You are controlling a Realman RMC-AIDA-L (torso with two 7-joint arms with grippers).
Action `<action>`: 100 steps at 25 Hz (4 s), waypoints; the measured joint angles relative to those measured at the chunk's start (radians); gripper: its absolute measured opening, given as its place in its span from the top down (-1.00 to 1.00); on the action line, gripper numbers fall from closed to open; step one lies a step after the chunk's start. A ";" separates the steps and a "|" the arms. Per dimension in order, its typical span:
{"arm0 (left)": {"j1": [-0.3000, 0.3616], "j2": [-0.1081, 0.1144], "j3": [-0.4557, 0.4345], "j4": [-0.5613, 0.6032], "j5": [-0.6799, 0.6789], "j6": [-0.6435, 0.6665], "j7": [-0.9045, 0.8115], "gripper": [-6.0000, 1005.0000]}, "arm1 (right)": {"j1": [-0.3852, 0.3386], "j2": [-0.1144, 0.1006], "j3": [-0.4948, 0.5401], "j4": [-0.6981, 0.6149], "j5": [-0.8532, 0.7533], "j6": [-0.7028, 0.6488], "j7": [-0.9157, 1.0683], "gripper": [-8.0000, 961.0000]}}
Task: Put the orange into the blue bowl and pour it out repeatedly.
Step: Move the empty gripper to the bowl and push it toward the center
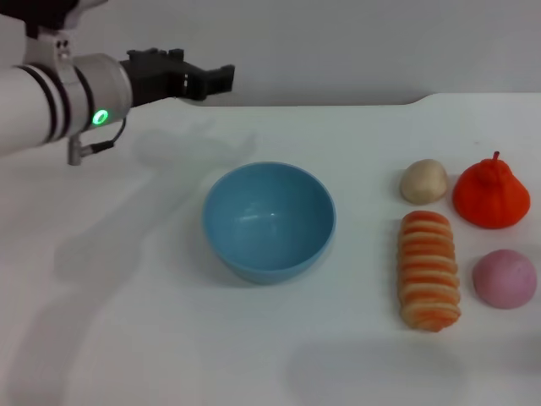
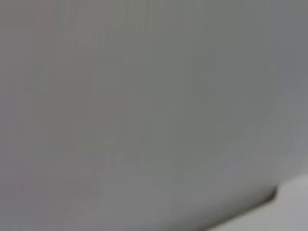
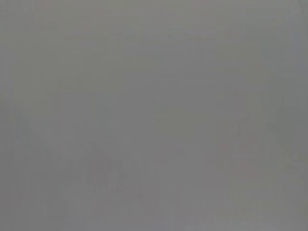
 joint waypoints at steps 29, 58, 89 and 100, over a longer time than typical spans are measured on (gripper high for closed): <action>-0.044 -0.009 -0.077 -0.200 -0.084 0.304 0.045 -0.56 | -0.001 -0.002 0.002 -0.002 0.002 0.003 0.000 -0.50; -0.093 -0.008 0.014 -0.332 -0.110 0.223 0.046 -0.18 | 0.008 -0.002 0.002 -0.006 0.001 0.032 0.000 -0.50; -0.295 -0.005 -0.127 -0.233 0.228 0.384 -0.053 0.99 | -0.005 -0.014 -0.018 -0.114 -0.134 0.095 0.282 -0.49; -0.354 -0.006 -0.153 -0.211 0.396 0.426 -0.134 0.99 | -0.018 -0.015 -0.031 -0.872 -0.868 0.331 1.360 -0.49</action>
